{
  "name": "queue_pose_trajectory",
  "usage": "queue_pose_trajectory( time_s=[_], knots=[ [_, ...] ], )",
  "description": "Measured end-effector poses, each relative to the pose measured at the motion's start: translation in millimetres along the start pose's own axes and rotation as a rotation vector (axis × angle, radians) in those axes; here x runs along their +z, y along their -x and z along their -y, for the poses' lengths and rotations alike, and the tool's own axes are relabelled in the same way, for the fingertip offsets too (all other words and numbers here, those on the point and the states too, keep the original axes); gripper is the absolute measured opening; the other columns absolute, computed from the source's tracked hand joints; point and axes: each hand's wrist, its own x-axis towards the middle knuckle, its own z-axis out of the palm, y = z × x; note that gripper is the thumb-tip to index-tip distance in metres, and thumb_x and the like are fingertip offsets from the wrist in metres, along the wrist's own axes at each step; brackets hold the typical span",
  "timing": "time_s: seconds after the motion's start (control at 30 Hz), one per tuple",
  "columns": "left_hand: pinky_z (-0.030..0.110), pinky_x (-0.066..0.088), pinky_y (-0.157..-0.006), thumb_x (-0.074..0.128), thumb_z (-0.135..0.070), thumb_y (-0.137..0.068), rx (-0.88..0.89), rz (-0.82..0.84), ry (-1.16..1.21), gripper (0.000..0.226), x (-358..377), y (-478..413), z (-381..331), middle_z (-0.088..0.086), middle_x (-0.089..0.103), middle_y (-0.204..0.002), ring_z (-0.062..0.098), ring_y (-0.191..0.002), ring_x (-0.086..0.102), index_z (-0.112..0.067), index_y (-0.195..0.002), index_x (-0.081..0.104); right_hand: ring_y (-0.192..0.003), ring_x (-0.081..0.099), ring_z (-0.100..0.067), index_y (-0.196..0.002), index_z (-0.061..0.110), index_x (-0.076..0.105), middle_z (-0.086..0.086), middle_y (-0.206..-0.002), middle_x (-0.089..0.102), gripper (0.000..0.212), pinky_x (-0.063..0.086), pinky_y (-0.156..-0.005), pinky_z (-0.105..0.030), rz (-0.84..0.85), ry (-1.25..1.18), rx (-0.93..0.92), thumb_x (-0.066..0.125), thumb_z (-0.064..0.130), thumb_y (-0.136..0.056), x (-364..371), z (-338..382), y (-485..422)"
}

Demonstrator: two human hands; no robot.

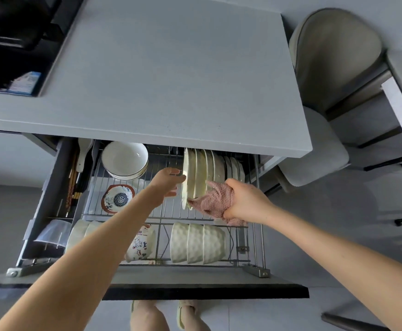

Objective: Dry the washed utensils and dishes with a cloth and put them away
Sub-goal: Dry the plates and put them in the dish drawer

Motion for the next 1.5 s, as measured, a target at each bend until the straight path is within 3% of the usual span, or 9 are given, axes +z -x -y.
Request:
queue_pose_trajectory(
  time_s=[0.27, 0.33, 0.5, 0.67, 0.8, 1.03, 1.2, 1.37, 1.5],
  knots=[
    [0.040, 0.053, -0.091, 0.059, -0.043, -0.082, 0.166, 0.283, 0.100, 0.043, -51, 161, -6, 0.004, 0.070, -0.108, 0.020, -0.101, 0.068, -0.027, -0.122, 0.054, -0.094, 0.063, -0.016, -0.127, 0.015, 0.042, -0.001, -0.110, 0.059, 0.079, 0.057, -0.073, -0.030, 0.167, -0.334, -0.031, 0.085, 0.010, -0.061, -7, 68, 27],
    [0.040, 0.053, -0.092, 0.061, -0.043, -0.079, 0.161, 0.216, 0.143, 0.042, -70, 192, 5, 0.000, 0.071, -0.105, 0.019, -0.100, 0.068, -0.031, -0.118, 0.056, -0.100, 0.061, -0.013, -0.133, 0.016, 0.039, 0.002, -0.111, 0.060, 0.086, 0.055, -0.083, -0.031, 0.213, -0.380, -0.095, 0.086, 0.010, -0.060, 0, 98, 32],
    [0.041, 0.053, -0.090, 0.068, -0.049, -0.071, 0.044, -0.038, 0.278, 0.047, -119, 229, 58, -0.001, 0.066, -0.114, 0.017, -0.106, 0.064, -0.036, -0.114, 0.056, -0.094, 0.055, 0.003, -0.134, 0.027, 0.037, 0.010, -0.115, 0.057, 0.081, 0.047, -0.069, -0.012, 0.303, -0.506, -0.231, 0.083, 0.016, -0.069, 37, 173, 43],
    [0.037, 0.049, -0.072, 0.057, -0.029, -0.089, -0.340, -0.569, 0.441, 0.023, -164, 240, 133, 0.012, 0.054, -0.083, 0.027, -0.071, 0.055, -0.006, -0.090, 0.054, -0.105, 0.055, -0.010, -0.131, 0.019, 0.043, 0.005, -0.118, 0.056, 0.072, 0.046, -0.088, -0.024, 0.251, -0.426, -0.263, 0.082, 0.021, -0.071, 86, 226, 40],
    [0.045, 0.046, -0.069, 0.050, -0.014, -0.092, -0.514, -0.452, 0.712, 0.028, -189, 235, 173, 0.017, 0.042, -0.097, 0.036, -0.075, 0.053, -0.007, -0.116, 0.038, -0.108, 0.058, -0.016, -0.126, 0.020, 0.046, 0.003, -0.117, 0.058, 0.067, 0.050, -0.094, -0.038, 0.220, -0.357, -0.233, 0.083, 0.023, -0.070, 116, 248, 35],
    [0.031, 0.030, -0.053, 0.032, 0.008, -0.082, -0.474, -0.431, 0.736, 0.017, -217, 198, 164, 0.013, 0.037, -0.077, 0.024, -0.064, 0.038, -0.009, -0.078, 0.036, -0.111, 0.056, -0.015, -0.133, 0.023, 0.041, 0.007, -0.118, 0.055, 0.074, 0.048, -0.095, -0.034, 0.133, -0.392, -0.193, 0.082, 0.018, -0.071, 125, 249, 32],
    [0.044, 0.042, -0.075, 0.033, 0.008, -0.084, -0.495, -0.377, 0.768, 0.025, -226, 178, 144, 0.015, 0.041, -0.103, 0.035, -0.088, 0.045, -0.002, -0.106, 0.039, -0.110, 0.046, -0.008, -0.144, 0.030, 0.027, 0.014, -0.123, 0.041, 0.086, 0.039, -0.086, -0.023, 0.012, -0.314, -0.281, 0.079, 0.024, -0.075, 91, 252, 12],
    [0.049, 0.042, -0.087, 0.031, 0.010, -0.085, -0.456, -0.412, 0.742, 0.028, -230, 153, 113, 0.022, 0.045, -0.108, 0.041, -0.100, 0.051, 0.004, -0.111, 0.038, -0.108, 0.055, -0.012, -0.132, 0.028, 0.043, 0.015, -0.113, 0.053, 0.068, 0.046, -0.092, -0.033, -0.043, -0.207, -0.330, 0.078, 0.032, -0.074, 63, 259, -23],
    [0.045, 0.043, -0.079, 0.033, 0.008, -0.079, -0.433, -0.419, 0.732, 0.019, -230, 128, 82, 0.021, 0.050, -0.094, 0.033, -0.075, 0.050, 0.000, -0.095, 0.039, -0.107, 0.058, -0.014, -0.129, 0.028, 0.047, 0.010, -0.118, 0.059, 0.062, 0.049, -0.091, -0.038, -0.010, -0.157, -0.379, 0.077, 0.034, -0.074, 38, 263, -53]
  ],
)
